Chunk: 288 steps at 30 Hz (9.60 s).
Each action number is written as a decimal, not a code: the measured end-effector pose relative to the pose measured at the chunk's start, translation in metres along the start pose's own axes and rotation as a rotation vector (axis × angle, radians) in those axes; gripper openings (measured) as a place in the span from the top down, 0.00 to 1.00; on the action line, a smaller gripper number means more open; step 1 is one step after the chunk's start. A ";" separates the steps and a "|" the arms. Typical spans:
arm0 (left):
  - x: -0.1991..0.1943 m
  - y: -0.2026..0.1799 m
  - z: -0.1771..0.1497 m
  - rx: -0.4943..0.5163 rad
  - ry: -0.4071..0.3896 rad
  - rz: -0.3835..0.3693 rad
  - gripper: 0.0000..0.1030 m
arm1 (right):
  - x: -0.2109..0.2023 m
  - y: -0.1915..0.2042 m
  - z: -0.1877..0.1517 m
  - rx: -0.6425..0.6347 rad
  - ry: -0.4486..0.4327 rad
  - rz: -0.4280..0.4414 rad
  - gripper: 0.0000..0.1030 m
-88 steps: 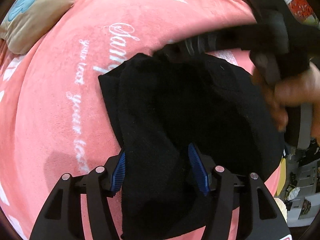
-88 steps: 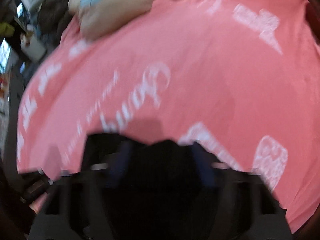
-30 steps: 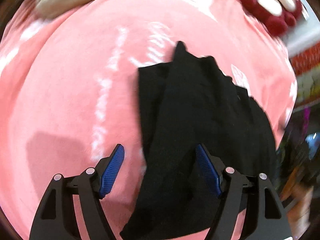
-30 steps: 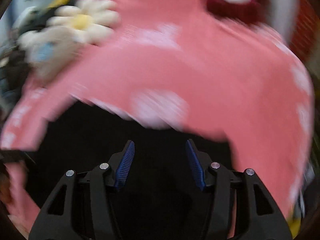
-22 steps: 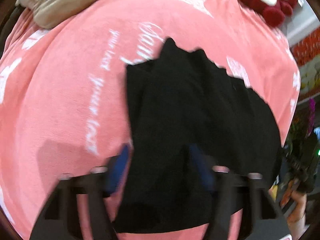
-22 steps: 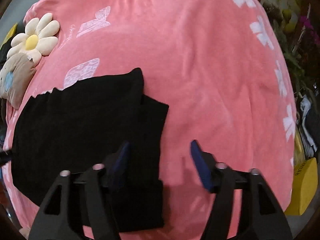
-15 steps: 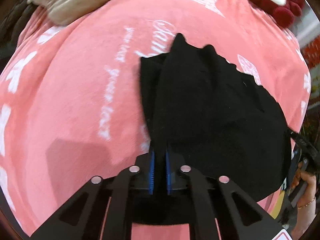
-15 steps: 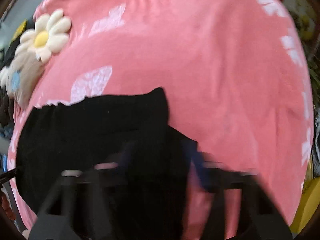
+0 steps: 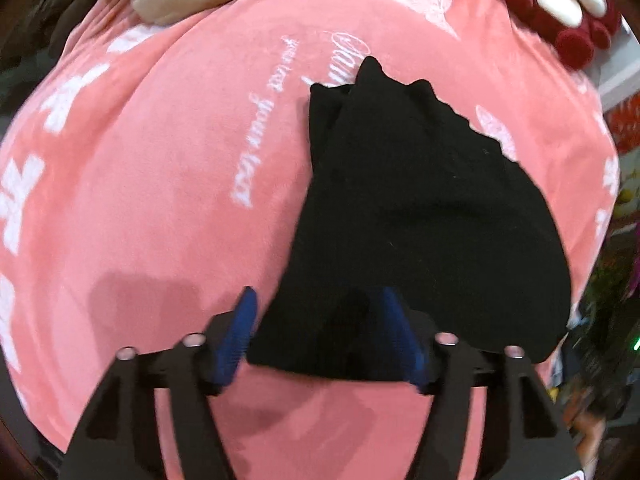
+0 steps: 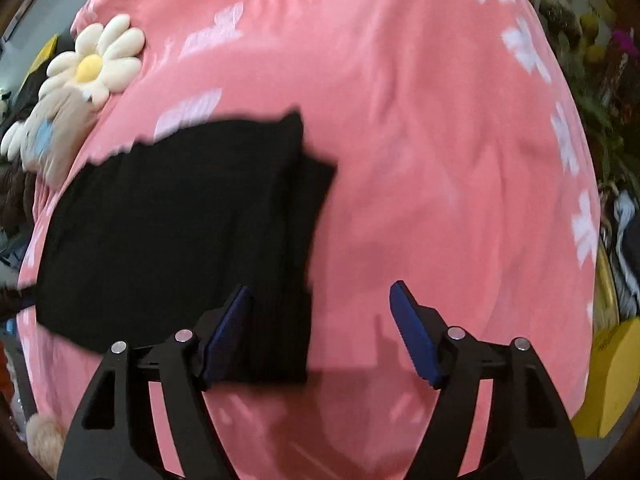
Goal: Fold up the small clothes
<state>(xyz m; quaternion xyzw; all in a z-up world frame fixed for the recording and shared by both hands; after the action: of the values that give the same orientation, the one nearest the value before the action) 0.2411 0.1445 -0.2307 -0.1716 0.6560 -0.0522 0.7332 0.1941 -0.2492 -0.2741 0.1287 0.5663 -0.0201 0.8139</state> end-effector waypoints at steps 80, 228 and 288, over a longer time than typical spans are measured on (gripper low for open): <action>-0.030 -0.056 -0.065 -0.182 -0.160 -0.122 0.88 | -0.032 -0.021 -0.115 0.082 0.022 0.130 0.40; 0.051 -0.133 -0.138 0.158 0.161 -0.246 0.78 | -0.010 0.044 -0.084 0.069 0.171 0.375 0.79; -0.120 -0.148 -0.304 0.387 0.063 -0.018 0.80 | -0.185 0.098 -0.219 -0.139 0.049 0.430 0.80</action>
<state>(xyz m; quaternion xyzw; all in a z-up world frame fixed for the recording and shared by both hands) -0.0511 -0.0133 -0.0942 -0.0319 0.6549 -0.1893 0.7310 -0.0549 -0.1244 -0.1553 0.1906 0.5452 0.1960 0.7925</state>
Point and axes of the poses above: each gripper's, at about its wrist camera, not at the fingertips, and x roughly the way its jaws point, y to its left, z to its top, the point moved 6 cm from there along x, roughly the way its jaws point, and after that the axes turned 11 degrees about y, right-handed, at the moved point
